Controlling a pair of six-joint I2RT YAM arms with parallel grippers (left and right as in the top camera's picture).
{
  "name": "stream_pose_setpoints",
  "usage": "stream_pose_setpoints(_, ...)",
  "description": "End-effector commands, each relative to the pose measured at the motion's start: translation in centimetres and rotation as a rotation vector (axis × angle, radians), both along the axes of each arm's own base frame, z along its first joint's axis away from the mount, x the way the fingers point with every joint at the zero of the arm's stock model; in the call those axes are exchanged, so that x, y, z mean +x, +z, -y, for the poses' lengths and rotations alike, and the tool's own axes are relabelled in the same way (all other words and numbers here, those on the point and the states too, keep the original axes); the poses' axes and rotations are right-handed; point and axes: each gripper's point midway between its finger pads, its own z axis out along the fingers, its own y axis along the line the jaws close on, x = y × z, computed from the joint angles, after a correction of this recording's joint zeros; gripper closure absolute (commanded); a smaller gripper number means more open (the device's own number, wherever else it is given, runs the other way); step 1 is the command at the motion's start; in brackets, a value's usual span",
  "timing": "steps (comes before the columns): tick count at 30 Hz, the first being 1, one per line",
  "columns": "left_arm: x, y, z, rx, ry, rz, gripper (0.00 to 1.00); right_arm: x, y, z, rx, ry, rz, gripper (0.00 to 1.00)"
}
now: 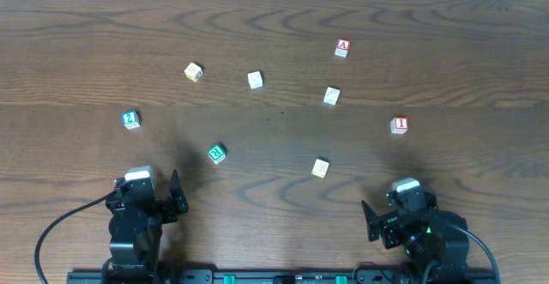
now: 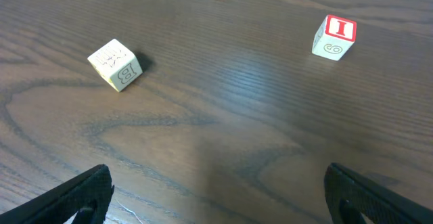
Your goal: Spell out Ai2
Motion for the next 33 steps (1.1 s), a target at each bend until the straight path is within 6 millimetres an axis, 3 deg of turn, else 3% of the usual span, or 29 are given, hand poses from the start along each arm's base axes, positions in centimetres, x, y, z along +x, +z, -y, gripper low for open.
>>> stream_pose_setpoints(1, 0.0, -0.6, -0.1, 0.018, -0.001, -0.011, 0.05, 0.1, -0.5, 0.2, 0.015, -0.023, -0.007, 0.01)
stream_pose_setpoints(6, 0.0, -0.6, -0.1, 0.018, -0.001, -0.010, 0.04, 2.3, 3.9, -1.4, 0.093, 0.040, 0.185, 0.01)
stream_pose_setpoints(8, 0.0, -0.6, -0.1, 0.018, -0.001, -0.011, 0.05, 3.1, 6.6, -2.4, 0.220, 0.043, 0.266, 0.01)
stream_pose_setpoints(10, 0.0, -0.6, -0.1, 0.018, -0.001, -0.011, 0.05, 3.2, 8.0, -3.1, 0.393, 0.008, 0.258, 0.01)
stream_pose_setpoints(13, 0.0, -0.6, -0.1, 0.018, -0.001, -0.011, 0.05, 3.1, 8.0, -3.3, 0.574, -0.073, 0.176, 0.01)
stream_pose_setpoints(20, 0.0, -0.6, -0.1, 0.018, -0.001, -0.010, 0.05, 4.6, 9.9, -0.5, 0.729, -0.304, 0.250, 0.01)
stream_pose_setpoints(23, 0.0, -0.6, -0.1, 0.018, -0.001, -0.011, 0.05, 5.1, 10.7, 0.5, 0.698, -0.335, 0.310, 0.01)
stream_pose_setpoints(33, 0.0, -0.6, -0.1, 0.018, -0.001, -0.010, 0.05, 7.8, 7.9, 2.2, 0.517, -0.443, 0.129, 0.01)
